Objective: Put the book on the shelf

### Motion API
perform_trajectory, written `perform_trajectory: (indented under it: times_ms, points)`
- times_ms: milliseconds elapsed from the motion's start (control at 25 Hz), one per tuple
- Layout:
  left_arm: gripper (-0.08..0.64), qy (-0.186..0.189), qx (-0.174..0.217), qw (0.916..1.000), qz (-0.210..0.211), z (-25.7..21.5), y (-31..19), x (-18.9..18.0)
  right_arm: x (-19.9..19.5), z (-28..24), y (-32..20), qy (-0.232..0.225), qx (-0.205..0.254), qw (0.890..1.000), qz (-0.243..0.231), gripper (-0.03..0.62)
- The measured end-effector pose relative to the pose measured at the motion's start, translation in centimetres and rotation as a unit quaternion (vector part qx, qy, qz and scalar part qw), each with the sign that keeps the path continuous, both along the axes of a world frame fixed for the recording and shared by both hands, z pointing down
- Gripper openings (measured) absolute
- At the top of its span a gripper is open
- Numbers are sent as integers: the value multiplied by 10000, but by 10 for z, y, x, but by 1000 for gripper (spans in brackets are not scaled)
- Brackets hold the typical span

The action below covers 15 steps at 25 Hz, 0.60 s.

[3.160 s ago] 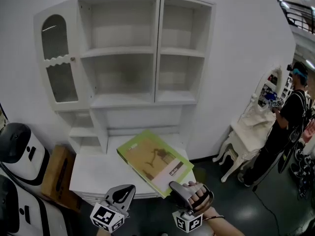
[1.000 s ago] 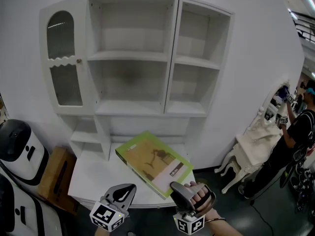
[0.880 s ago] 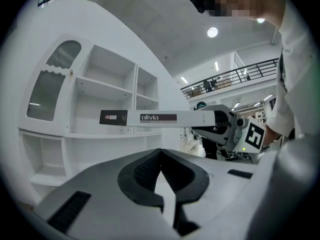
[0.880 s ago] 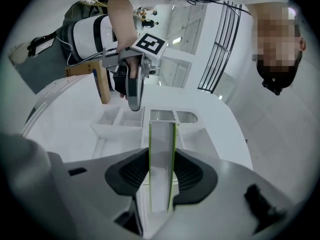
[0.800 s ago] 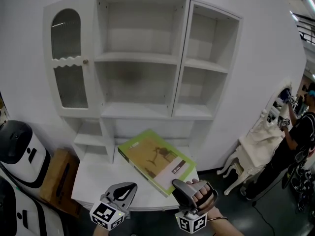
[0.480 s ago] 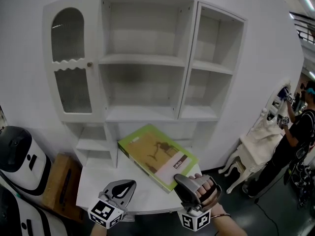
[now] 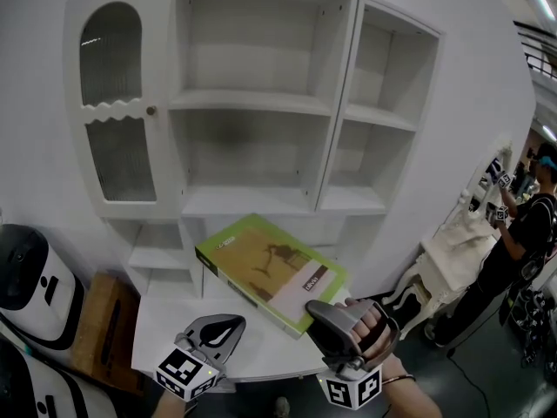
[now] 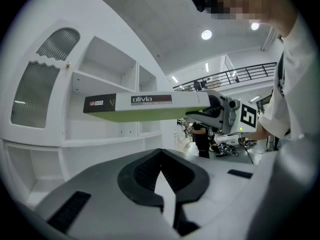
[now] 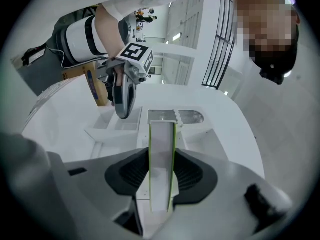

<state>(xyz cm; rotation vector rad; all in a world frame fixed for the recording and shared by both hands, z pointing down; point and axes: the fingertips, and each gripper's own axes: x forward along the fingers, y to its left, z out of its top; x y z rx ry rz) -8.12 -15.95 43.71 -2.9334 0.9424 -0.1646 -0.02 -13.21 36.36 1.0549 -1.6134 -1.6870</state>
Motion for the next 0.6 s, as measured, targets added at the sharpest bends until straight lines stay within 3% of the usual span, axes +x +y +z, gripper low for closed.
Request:
perform_trajectory:
  times_ms: [600]
  points:
    - [8, -89, 473, 9981, -381, -66, -64, 24, 28, -58, -67, -119, 87, 9983, -562, 153]
